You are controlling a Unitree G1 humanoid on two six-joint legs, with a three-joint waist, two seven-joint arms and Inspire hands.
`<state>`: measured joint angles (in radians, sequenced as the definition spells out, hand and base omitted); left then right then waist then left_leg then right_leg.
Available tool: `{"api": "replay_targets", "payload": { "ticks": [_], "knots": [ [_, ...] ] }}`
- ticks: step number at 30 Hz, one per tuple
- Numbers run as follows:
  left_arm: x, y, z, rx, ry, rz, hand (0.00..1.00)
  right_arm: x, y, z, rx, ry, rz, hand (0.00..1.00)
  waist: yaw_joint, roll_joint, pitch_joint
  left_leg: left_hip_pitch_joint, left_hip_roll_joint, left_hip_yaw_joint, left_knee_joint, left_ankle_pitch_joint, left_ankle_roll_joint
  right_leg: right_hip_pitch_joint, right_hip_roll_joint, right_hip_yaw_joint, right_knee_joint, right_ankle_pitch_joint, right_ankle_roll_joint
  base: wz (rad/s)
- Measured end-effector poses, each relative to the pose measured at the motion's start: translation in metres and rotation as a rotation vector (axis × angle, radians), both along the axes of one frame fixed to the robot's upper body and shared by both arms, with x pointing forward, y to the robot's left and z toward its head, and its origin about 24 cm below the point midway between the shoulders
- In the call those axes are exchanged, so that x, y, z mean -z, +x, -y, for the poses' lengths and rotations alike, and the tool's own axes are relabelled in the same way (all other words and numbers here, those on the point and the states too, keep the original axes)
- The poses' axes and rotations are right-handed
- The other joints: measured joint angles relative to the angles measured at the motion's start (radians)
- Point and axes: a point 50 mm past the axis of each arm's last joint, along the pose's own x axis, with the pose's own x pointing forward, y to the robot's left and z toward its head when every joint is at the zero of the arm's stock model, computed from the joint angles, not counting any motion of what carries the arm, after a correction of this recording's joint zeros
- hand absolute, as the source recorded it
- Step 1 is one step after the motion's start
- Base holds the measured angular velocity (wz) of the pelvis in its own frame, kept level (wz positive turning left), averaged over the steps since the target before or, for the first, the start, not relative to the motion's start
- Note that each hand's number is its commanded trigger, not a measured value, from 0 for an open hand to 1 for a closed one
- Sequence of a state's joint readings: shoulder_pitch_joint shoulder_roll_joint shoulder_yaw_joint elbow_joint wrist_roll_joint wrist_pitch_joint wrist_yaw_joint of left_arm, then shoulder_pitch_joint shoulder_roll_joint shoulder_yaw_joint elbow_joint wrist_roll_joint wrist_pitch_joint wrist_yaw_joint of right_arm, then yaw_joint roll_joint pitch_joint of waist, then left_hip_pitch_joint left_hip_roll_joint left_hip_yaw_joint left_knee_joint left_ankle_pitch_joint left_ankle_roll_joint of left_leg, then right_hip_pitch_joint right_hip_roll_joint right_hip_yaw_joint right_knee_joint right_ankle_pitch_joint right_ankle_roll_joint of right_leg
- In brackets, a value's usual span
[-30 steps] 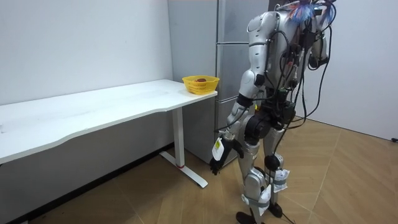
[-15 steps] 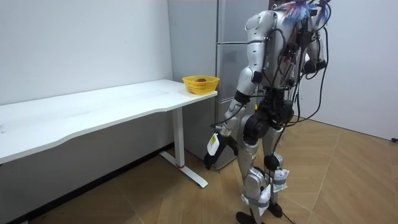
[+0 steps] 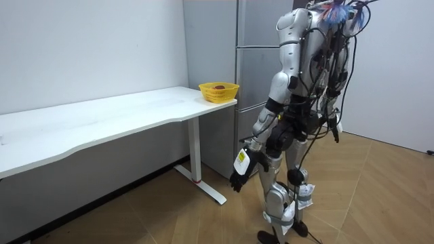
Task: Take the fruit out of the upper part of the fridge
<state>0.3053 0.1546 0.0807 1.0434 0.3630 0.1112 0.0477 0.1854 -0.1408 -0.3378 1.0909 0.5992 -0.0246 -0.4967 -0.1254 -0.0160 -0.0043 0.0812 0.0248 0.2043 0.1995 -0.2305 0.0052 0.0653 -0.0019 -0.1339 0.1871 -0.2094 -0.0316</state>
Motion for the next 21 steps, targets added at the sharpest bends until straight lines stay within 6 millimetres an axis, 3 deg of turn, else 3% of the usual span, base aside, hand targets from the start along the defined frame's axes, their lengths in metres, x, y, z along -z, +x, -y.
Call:
{"api": "replay_targets", "payload": {
  "ticks": [4,8,15,21],
  "knots": [
    [0.001,0.000,0.004,-0.023,-0.024,-0.009,0.00,0.009,-0.011,-0.011,-0.101,0.114,-0.050,0.00,0.024,0.008,0.0010,0.002,0.000,-0.005,0.001,0.000,0.000,0.004,0.000,-0.005,-0.003,0.000,0.000,0.03],
    [0.002,-0.001,0.007,-0.039,-0.043,-0.016,0.00,0.012,-0.004,-0.020,-0.329,0.168,-0.081,0.00,0.057,0.015,0.0020,0.002,0.000,-0.007,0.005,0.000,0.000,0.002,-0.001,-0.007,-0.002,0.000,0.000,0.01],
    [0.003,-0.005,0.008,-0.052,-0.045,-0.046,0.00,0.017,-0.001,-0.030,-0.474,0.255,-0.074,0.00,0.076,0.015,0.0020,0.004,-0.002,-0.021,0.007,0.000,0.000,0.012,-0.006,-0.034,-0.002,0.000,-0.001,0.08],
    [0.003,-0.009,0.009,-0.061,-0.077,-0.093,0.00,0.021,-0.010,-0.039,-0.751,0.347,-0.211,0.00,0.078,0.013,0.0027,0.001,-0.004,-0.040,0.007,0.000,0.000,0.019,-0.009,-0.037,-0.002,-0.005,0.002,0.06]
  ]
}}
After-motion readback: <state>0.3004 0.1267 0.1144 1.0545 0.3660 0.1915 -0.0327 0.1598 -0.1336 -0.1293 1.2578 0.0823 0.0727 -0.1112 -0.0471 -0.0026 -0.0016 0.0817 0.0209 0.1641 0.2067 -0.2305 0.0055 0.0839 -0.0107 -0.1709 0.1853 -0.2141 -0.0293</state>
